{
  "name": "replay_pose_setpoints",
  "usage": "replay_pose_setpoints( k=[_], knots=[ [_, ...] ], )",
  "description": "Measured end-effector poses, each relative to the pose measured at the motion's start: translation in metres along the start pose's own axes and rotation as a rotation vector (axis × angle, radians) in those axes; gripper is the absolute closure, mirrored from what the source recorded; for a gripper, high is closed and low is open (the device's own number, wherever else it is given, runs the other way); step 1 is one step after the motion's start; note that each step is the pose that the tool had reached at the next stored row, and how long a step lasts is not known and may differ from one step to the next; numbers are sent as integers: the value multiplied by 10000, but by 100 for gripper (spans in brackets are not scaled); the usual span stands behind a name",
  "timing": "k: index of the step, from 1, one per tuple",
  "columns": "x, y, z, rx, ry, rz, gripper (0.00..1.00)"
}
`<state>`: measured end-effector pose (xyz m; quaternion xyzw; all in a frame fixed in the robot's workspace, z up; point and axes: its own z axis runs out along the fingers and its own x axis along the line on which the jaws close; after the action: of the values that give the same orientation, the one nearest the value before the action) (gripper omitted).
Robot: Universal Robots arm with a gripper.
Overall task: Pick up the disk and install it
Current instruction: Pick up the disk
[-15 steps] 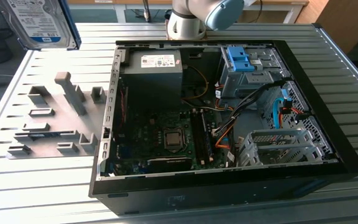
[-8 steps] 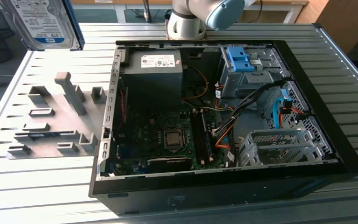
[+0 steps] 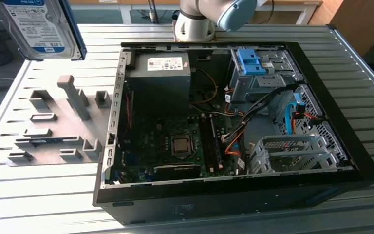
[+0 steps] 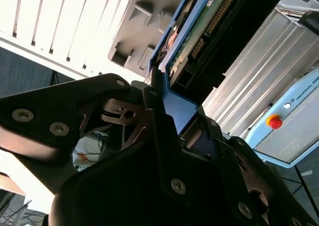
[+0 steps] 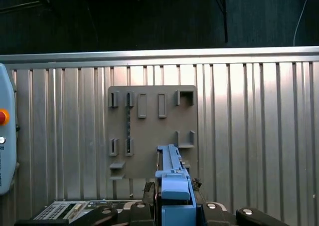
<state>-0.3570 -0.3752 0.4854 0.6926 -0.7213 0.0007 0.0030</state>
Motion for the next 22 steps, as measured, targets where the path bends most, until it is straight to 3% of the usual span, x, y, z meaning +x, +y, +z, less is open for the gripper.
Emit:
replay_pose_setpoints(
  k=[4, 7, 22],
  knots=[
    [43, -41, 1, 2, 2, 1, 63],
    [54, -112, 1, 2, 3, 1, 63],
    [50, -615, -1, 1, 4, 1, 63]
  ],
)
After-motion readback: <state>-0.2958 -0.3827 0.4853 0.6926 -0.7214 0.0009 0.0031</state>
